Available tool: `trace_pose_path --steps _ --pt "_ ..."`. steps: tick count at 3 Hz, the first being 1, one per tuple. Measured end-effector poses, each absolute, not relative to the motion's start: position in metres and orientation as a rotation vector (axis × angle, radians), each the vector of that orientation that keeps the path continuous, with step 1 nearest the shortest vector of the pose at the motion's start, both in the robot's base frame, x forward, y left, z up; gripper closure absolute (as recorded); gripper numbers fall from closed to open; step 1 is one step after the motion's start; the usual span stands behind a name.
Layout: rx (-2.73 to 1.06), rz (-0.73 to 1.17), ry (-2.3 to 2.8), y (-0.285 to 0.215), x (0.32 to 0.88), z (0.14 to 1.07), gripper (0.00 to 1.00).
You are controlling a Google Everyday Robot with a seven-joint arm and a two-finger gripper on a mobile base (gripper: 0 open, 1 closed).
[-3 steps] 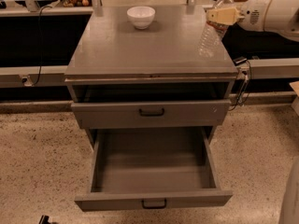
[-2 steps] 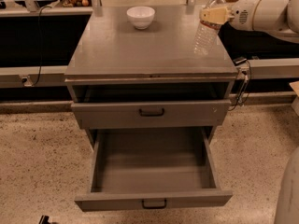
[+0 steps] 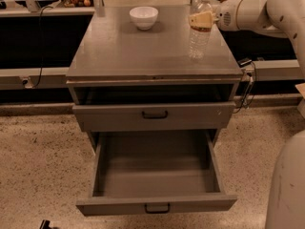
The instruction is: Pick water bottle from middle drawer and place on counter
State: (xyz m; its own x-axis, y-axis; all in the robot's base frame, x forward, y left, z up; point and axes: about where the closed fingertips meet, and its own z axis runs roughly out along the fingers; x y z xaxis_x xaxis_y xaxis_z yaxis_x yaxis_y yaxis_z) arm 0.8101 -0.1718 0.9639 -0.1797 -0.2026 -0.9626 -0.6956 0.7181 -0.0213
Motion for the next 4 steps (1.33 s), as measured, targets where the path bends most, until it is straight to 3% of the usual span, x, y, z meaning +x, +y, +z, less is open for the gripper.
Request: trace_pose_path --steps 2,3,4 --pt "-0.729 0.519 1.737 -0.1639 0.8125 0.9593 0.12" --pt "-0.732 0.524 1.738 -0.1611 0.8133 0.9577 0.00" --pt "-0.732 0.524 1.738 -0.1612 0.8132 0.9577 0.00"
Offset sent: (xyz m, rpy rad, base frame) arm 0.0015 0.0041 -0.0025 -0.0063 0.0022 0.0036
